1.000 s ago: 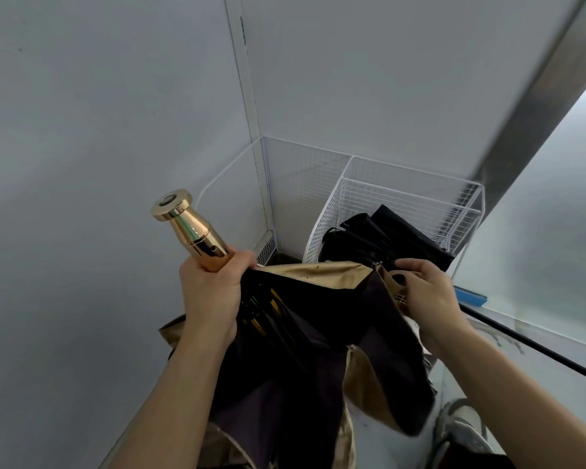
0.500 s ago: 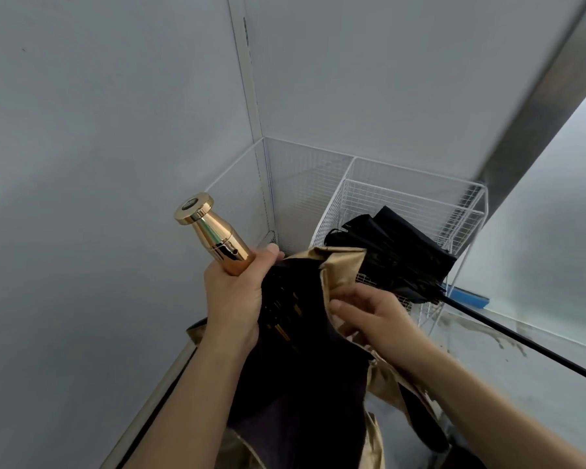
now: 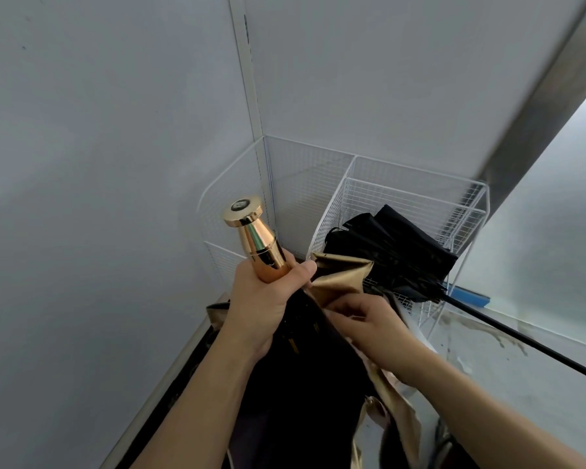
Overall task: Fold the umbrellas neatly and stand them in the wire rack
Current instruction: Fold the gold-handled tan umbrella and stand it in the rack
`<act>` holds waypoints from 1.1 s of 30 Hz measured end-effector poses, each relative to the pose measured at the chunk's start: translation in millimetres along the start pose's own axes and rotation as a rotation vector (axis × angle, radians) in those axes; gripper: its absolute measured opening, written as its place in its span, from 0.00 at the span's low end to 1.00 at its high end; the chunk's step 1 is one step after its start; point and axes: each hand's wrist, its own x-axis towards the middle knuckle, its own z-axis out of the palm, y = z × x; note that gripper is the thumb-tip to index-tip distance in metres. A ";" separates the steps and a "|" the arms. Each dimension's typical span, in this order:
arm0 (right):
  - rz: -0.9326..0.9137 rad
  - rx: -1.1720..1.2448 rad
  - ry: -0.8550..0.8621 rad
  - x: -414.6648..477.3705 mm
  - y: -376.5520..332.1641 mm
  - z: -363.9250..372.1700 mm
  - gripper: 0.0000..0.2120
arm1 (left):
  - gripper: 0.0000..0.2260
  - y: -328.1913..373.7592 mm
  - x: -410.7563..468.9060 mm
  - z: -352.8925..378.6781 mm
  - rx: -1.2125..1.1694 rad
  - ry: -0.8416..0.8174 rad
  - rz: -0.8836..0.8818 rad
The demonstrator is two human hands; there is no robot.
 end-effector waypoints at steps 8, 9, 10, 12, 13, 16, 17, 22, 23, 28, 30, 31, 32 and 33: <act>0.057 -0.393 -0.017 5.5 3.7 -23.6 0.24 | 0.15 -4.7 12.5 -13.0 0.180 0.280 0.043; 0.038 -0.441 0.132 7.4 5.5 -26.8 0.21 | 0.15 -4.7 13.4 -15.7 0.187 0.292 0.049; 0.027 -0.438 0.266 8.2 5.8 -31.2 0.18 | 0.16 -5.2 14.2 -18.4 0.184 0.309 0.053; 0.034 -0.405 0.465 9.7 6.1 -42.2 0.15 | 0.15 -5.9 15.6 -22.7 0.146 0.361 0.047; 0.038 -0.396 0.535 9.6 4.2 -47.2 0.12 | 0.15 -5.8 16.3 -24.2 0.123 0.394 0.041; -0.008 -0.255 0.637 7.4 -0.7 -49.1 0.08 | 0.10 -5.7 18.0 -27.0 0.038 0.499 -0.011; -0.016 -0.157 0.627 6.6 -2.6 -47.4 0.11 | 0.08 -4.8 18.4 -27.2 -0.001 0.529 -0.033; 0.062 0.242 0.274 2.6 -11.7 -23.5 0.16 | 0.09 -3.1 19.7 -25.8 -0.113 0.579 -0.088; 0.048 0.236 0.211 1.7 -10.4 -16.8 0.14 | 0.09 -3.1 19.2 -24.7 -0.120 0.556 -0.094; -0.038 0.176 -0.012 -0.2 -2.2 5.7 0.04 | 0.09 -0.3 10.2 -7.1 -0.160 0.309 -0.157; -0.064 0.079 -0.046 0.7 -0.6 8.7 0.04 | 0.10 0.1 6.9 0.5 -0.220 0.245 -0.189; -0.080 0.031 -0.050 1.0 0.4 8.2 0.05 | 0.11 -0.9 6.7 3.0 -0.232 0.228 -0.199; -0.094 -0.005 -0.056 1.1 1.2 7.2 0.06 | 0.11 -1.9 6.6 4.1 -0.227 0.220 -0.202; -0.103 -0.029 -0.066 0.7 1.5 5.7 0.06 | 0.12 -3.6 7.0 4.1 -0.211 0.214 -0.200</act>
